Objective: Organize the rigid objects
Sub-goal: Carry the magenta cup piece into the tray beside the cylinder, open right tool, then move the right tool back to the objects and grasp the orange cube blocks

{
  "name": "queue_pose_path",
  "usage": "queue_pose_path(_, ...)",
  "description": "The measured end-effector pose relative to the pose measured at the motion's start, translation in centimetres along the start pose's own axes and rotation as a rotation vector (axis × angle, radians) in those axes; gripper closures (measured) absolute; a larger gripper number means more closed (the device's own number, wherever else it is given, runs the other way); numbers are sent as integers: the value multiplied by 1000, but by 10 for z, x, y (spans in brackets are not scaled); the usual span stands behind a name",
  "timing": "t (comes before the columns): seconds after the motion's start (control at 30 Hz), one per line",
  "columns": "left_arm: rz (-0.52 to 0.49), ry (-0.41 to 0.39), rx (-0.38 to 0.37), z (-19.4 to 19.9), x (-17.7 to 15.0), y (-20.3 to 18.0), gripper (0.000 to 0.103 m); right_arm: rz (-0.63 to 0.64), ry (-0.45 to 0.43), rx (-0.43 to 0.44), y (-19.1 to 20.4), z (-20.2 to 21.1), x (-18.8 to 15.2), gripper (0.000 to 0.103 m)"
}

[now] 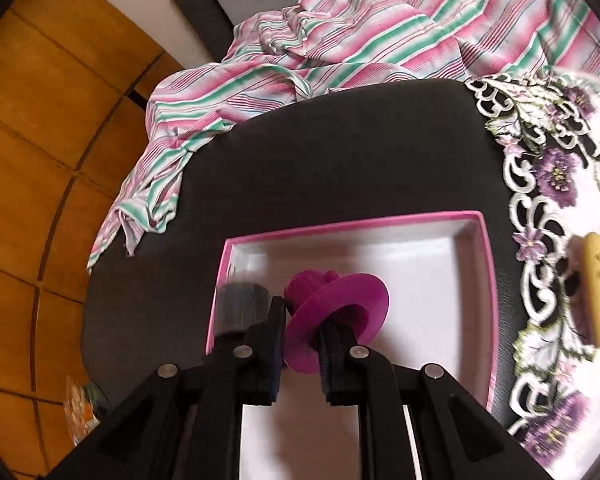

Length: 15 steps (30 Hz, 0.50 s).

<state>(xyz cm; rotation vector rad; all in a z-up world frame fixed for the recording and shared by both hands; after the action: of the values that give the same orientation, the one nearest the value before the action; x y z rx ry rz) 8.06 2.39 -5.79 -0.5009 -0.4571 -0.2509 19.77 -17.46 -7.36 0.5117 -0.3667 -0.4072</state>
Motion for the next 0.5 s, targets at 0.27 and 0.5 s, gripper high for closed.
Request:
queue_pose_path(0.27, 17, -1, -2, 1, -2, 2, 53, -9, -31, 36, 4, 9, 2, 74)
queue_pose_path(0.5, 5, 13, -18, 0, -8, -7, 53, 9, -97, 6, -11, 52, -23, 61)
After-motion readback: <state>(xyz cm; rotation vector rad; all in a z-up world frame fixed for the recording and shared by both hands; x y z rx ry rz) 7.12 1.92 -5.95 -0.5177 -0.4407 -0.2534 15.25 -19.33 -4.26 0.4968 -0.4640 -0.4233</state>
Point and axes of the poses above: each gripper's, at about its wrist camera, not at the fingertips, and z roughly against the way its jaws point, y to its left, x to its top, the point moved 4 cm from there along -z, roughly the way its jaws point, and after that the axes turned 6 degrees about y, right-handed, at the moved point
